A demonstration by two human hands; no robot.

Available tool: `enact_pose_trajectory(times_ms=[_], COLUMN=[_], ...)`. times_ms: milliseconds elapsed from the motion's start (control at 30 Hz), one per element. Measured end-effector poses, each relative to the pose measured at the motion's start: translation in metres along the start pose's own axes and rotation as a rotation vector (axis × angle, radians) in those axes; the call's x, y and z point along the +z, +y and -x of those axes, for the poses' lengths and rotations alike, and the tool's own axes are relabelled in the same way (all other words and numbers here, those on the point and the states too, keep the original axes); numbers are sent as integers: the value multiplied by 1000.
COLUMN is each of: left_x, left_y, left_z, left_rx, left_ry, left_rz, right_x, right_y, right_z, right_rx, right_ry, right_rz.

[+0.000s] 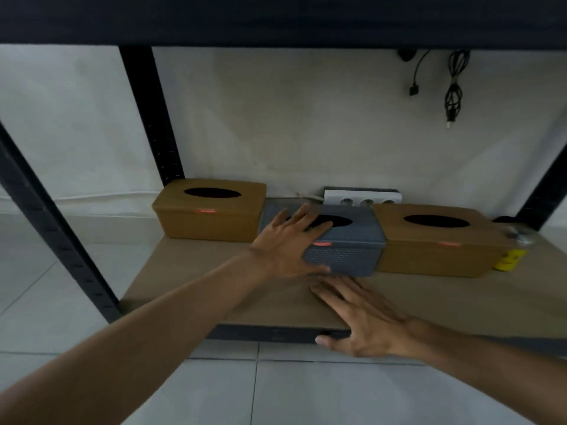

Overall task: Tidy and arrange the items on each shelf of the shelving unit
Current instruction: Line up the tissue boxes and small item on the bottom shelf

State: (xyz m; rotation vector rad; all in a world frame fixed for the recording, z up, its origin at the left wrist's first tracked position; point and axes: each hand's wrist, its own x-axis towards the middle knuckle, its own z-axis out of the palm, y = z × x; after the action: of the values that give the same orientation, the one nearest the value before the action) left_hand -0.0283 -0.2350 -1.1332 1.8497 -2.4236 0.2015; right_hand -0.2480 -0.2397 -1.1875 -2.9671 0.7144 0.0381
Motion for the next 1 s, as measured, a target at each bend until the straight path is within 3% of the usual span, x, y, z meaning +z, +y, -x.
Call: enact_pose_trajectory(times_ms=[800,1000], left_x=[6,2], left_y=[-31,2], left_z=[-66,-73], left_rx=[-78,-260], left_ry=[-84,-115], left_rz=[13,93], right_x=[11,10], right_y=[17,18], right_z=[11,12], right_rx=[-44,-52], right_ry=[-63,-67], right_rz=[29,26])
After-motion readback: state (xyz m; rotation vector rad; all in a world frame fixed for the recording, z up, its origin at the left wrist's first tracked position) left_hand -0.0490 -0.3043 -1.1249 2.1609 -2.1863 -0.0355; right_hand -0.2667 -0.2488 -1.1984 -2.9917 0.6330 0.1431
